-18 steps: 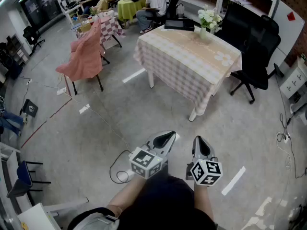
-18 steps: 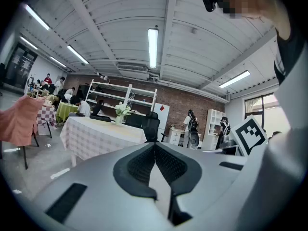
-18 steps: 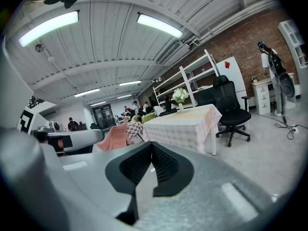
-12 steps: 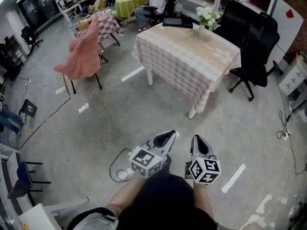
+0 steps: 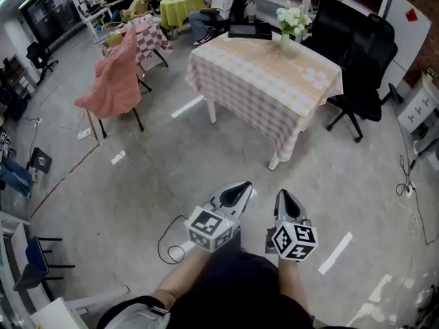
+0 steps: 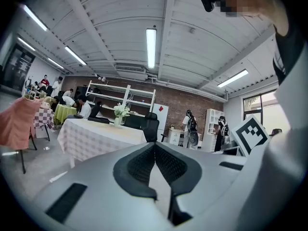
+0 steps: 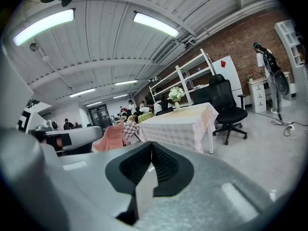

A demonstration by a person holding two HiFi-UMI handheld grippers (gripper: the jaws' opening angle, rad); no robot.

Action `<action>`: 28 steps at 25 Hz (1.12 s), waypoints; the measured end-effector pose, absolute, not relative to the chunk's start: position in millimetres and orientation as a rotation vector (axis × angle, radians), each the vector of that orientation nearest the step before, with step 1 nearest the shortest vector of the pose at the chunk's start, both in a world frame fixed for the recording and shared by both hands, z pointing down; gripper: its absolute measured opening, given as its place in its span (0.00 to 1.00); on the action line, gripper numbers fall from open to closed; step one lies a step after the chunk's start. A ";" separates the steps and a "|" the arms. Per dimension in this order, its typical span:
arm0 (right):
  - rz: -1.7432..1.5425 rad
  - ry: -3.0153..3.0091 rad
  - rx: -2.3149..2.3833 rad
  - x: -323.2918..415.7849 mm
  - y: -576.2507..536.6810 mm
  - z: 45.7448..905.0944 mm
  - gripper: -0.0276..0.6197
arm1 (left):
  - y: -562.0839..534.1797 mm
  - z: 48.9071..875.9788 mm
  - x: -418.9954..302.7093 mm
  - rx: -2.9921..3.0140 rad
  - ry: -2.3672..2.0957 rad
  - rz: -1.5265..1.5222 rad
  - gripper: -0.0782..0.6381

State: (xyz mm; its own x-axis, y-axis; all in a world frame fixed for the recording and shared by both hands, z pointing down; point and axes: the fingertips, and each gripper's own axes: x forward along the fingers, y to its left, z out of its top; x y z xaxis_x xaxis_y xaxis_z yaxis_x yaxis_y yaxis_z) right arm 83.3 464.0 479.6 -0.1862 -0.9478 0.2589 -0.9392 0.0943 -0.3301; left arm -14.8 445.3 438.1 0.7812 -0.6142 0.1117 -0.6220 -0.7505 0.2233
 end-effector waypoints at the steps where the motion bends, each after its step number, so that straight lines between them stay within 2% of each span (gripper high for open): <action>1: -0.670 2.307 -1.995 83.9 460.2 479.9 0.05 | 442.2 438.3 -13.6 2.727 -0.962 0.044 0.13; 28: -0.658 2.339 -1.986 80.9 289.2 463.9 0.05 | 275.4 427.9 -16.8 2.690 -1.069 0.018 0.13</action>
